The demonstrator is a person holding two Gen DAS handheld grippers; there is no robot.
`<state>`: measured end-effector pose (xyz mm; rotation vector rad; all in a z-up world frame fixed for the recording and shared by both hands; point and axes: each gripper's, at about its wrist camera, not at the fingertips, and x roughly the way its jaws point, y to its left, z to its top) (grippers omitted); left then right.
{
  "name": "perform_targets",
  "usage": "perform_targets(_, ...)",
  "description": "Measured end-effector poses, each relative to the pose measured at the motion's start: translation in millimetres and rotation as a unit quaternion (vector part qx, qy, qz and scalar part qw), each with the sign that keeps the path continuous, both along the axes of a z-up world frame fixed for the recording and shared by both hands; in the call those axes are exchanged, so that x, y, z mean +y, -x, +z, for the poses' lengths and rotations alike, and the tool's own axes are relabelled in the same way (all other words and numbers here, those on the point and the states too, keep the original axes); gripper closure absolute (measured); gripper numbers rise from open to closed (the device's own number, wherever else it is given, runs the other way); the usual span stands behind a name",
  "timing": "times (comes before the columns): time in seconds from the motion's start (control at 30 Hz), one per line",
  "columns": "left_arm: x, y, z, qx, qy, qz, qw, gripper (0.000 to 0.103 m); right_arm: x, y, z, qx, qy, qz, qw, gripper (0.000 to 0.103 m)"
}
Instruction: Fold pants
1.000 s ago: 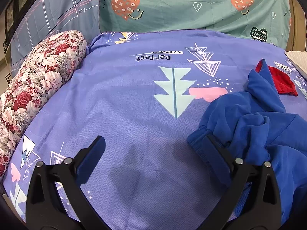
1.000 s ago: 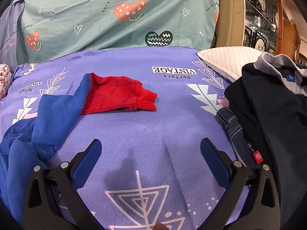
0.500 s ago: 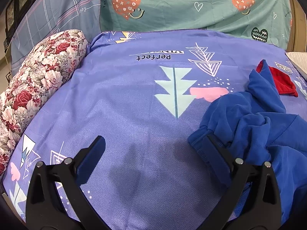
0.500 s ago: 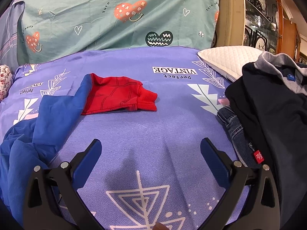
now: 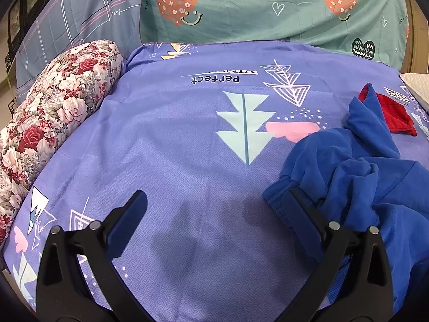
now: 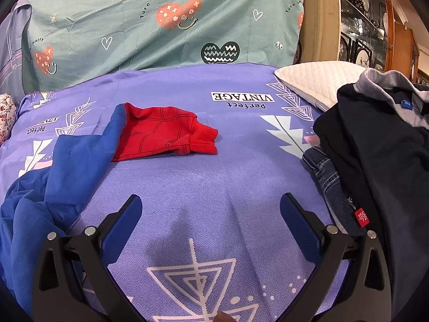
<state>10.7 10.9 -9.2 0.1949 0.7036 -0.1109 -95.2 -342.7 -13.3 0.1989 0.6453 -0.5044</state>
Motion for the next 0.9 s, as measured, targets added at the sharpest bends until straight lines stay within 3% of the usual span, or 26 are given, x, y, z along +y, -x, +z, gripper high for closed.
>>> perform_targets(0.37,3,-3,-2,0.012,0.015,0.001,0.9998,0.002,-3,0,-1,0.001,-0.002,-0.002,1.000,0.001)
perform_targets(0.43,9,-8,-1,0.032,0.048,-0.010,0.9982,0.002,-3,0,-1,0.000,-0.003,-0.002,1.000,0.001)
perform_targets(0.5,23,-15,0,0.065,0.122,-0.034,0.9898,0.002,-3,0,-1,0.000,-0.002,-0.001,1.000,0.001)
perform_targets(0.53,31,-20,-1,0.087,0.164,-0.048,0.9815,0.002,-2,-1,-1,0.001,-0.003,-0.001,1.000,0.001)
perform_targets(0.57,40,-28,-7,0.130,0.226,-0.071,0.9629,0.002,-3,-1,-1,0.001,-0.003,-0.001,1.000,0.001)
perform_targets(0.63,45,-38,-22,0.203,0.309,-0.104,0.9232,0.002,-3,0,-1,0.001,-0.003,0.000,1.000,0.001)
perform_targets(0.67,44,-42,-29,0.241,0.351,-0.119,0.8968,0.002,-3,0,-1,0.000,-0.004,0.001,1.000,0.001)
perform_targets(0.73,40,-44,-30,0.267,0.394,-0.143,0.8675,0.002,-4,-1,-2,0.001,-0.007,0.002,1.000,0.001)
perform_targets(0.83,29,-43,-19,0.261,0.399,-0.161,0.8641,0.002,-5,-1,-2,0.001,-0.010,0.002,1.000,0.001)
perform_targets(0.87,25,-46,-18,0.267,0.404,-0.157,0.8605,0.002,-5,-1,-2,0.000,-0.011,0.002,1.000,0.001)
perform_targets(0.9,23,-51,-21,0.281,0.420,-0.151,0.8498,0.002,-4,-1,-1,0.000,-0.010,0.002,1.000,0.001)
